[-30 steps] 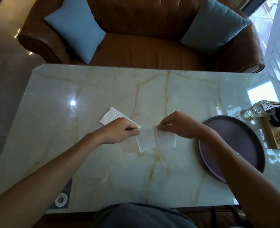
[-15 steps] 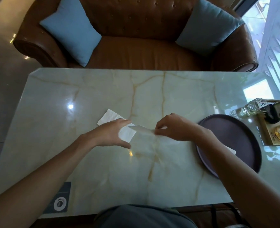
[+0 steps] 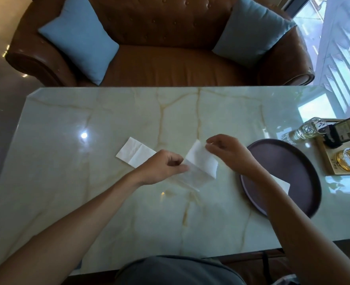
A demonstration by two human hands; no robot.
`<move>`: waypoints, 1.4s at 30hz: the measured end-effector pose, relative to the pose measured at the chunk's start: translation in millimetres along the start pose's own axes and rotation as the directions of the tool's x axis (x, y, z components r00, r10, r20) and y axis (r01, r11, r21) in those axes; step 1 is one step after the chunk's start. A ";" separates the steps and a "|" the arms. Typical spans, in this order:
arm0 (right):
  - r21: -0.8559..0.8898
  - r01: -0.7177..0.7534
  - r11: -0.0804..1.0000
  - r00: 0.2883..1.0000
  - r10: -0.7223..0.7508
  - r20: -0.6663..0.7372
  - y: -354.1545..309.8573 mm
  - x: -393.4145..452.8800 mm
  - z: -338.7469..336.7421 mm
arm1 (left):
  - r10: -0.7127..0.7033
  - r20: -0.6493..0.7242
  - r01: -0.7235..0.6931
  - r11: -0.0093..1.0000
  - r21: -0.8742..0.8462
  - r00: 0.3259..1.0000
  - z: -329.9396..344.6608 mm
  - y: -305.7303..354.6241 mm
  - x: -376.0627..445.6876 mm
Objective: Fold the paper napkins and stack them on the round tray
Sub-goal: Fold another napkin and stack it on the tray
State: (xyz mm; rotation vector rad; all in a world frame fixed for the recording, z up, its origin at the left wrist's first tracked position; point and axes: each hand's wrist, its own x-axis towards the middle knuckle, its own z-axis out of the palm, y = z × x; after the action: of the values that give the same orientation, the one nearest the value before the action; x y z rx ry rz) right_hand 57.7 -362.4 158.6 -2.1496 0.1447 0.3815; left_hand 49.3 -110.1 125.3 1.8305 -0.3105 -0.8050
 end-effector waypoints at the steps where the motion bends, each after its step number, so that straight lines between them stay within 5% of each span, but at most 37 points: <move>1: 0.104 -0.063 0.993 0.996 0.069 -0.059 7.4 -5.0 1.2 | 0.006 -0.017 -0.007 0.998 -0.061 1.000 0.4 -0.8 -2.0; 6: 0.426 -0.248 0.870 0.965 0.259 0.032 24.6 -35.4 32.8 | 0.024 -0.121 -0.049 0.977 -0.207 0.992 0.3 -4.1 -10.2; 10: 0.462 -0.187 0.867 0.982 0.150 0.115 21.7 -44.1 49.0 | -0.010 -0.182 -0.048 0.949 -0.311 0.983 1.1 -1.5 -12.4; 16: 0.460 -0.081 0.884 0.997 0.078 0.025 8.5 -33.1 52.4 | -0.001 -0.227 -0.064 0.959 -0.275 0.974 -1.0 -4.7 -13.1; 19: 0.314 -0.018 0.949 0.999 0.030 -0.035 3.2 -25.1 49.1 | -0.044 -0.309 -0.047 0.958 -0.283 0.950 -0.9 -3.3 -12.6; 22: 0.221 0.026 0.975 0.999 -0.018 -0.041 -3.1 -20.7 47.1 | -0.027 -0.419 -0.051 0.984 -0.173 0.907 -4.3 2.2 -11.0; 27: 0.113 0.072 0.991 0.997 -0.068 -0.039 -9.6 -16.3 41.0 | 0.094 -0.400 -0.011 0.979 0.205 0.912 -13.5 7.7 -7.8; 34: -0.076 0.117 0.990 0.992 -0.121 -0.041 -13.7 -14.9 38.4 | 0.212 -0.442 -0.030 0.923 0.384 0.872 -16.0 9.4 -10.2; 36: -0.111 0.140 0.984 0.987 -0.147 -0.058 -14.2 -14.3 37.8 | 0.208 -0.422 -0.059 0.939 0.340 0.882 -17.7 11.3 -12.8; 42: -0.026 0.221 0.975 0.975 -0.220 0.027 -17.1 -13.3 22.9 | 0.044 -0.292 -0.103 0.976 -0.191 0.955 -24.1 17.5 -19.1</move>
State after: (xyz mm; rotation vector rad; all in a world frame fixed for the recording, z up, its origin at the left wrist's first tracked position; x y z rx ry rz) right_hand 44.4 -334.3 164.1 -2.1619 -0.1137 0.2809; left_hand 53.8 -89.0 153.4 1.7019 -0.1031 -0.4901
